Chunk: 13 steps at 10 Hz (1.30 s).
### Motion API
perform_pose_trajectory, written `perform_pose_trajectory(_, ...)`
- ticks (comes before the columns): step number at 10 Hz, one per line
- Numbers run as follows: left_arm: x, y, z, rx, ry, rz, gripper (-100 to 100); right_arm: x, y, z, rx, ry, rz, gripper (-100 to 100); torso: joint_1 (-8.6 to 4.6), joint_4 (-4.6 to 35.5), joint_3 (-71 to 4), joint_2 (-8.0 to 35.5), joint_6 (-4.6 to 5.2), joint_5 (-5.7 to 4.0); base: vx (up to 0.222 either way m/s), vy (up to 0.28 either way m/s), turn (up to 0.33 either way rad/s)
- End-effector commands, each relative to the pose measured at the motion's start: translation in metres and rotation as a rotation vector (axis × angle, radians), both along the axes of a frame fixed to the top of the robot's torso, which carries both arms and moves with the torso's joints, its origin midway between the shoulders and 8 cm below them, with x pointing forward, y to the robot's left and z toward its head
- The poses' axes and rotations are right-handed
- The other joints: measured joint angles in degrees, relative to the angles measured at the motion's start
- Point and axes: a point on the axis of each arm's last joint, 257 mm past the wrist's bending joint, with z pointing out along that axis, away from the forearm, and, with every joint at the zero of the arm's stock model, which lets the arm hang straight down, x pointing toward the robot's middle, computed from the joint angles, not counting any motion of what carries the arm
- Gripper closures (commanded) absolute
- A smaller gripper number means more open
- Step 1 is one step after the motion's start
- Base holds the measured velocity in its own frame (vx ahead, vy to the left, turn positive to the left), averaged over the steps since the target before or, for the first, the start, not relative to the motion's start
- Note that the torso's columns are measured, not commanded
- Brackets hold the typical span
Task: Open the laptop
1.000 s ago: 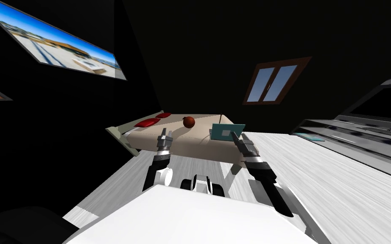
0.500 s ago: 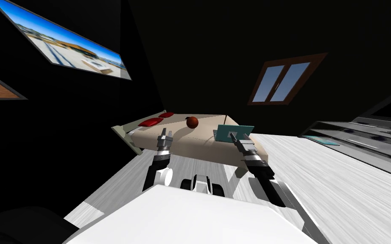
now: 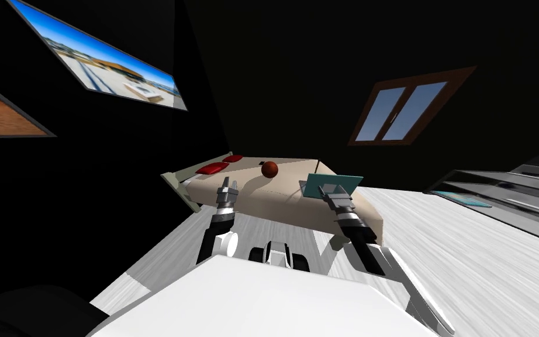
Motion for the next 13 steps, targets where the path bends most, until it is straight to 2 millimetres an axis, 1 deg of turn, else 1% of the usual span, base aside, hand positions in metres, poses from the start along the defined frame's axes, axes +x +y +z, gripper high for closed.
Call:
perform_pose_trajectory(1, 0.0, 0.0, 0.0, 0.0, 0.0, 0.0, 0, 0.009, -0.017, -0.012, -0.148, 0.037, -0.077, -100, 0.03, 0.0, 0.0, -0.01, 0.0, 0.0, 0.032, 0.076, 0.055)
perform_pose_trajectory(5, 0.0, 0.0, 0.0, 0.0, 0.0, 0.0, 0, 0.022, -0.049, -0.029, -0.403, 0.101, -0.192, -100, 0.06, 0.0, 0.0, 0.0, 0.0, 0.01, 0.044, 0.087, 0.071)
perform_pose_trajectory(6, 0.0, 0.0, 0.0, 0.0, 0.0, 0.0, 0, 0.022, -0.049, -0.029, -0.412, 0.101, -0.194, -100, 0.07, 0.01, 0.02, 0.02, 0.0, 0.02, 0.028, 0.063, 0.021)
perform_pose_trajectory(10, 0.0, 0.0, 0.0, 0.0, 0.0, 0.0, 0, 0.032, -0.085, -0.041, -0.674, 0.165, -0.307, -100, 0.09, -0.01, -0.02, -0.03, 0.0, 0.03, 0.034, 0.069, 0.066)
perform_pose_trajectory(11, 0.0, 0.0, 0.0, 0.0, 0.0, 0.0, 0, 0.032, -0.085, -0.041, -0.68, 0.165, -0.309, -100, 0.1, -0.01, -0.01, -0.01, 0.0, 0.03, 0.03, 0.056, 0.018)
perform_pose_trajectory(13, 0.0, 0.0, 0.0, 0.0, 0.0, 0.0, 0, 0.036, -0.102, -0.044, -0.791, 0.193, -0.359, -100, -0.01, 0.01, 0.03, 0.03, 0.0, -0.01, 0.028, 0.057, 0.048)
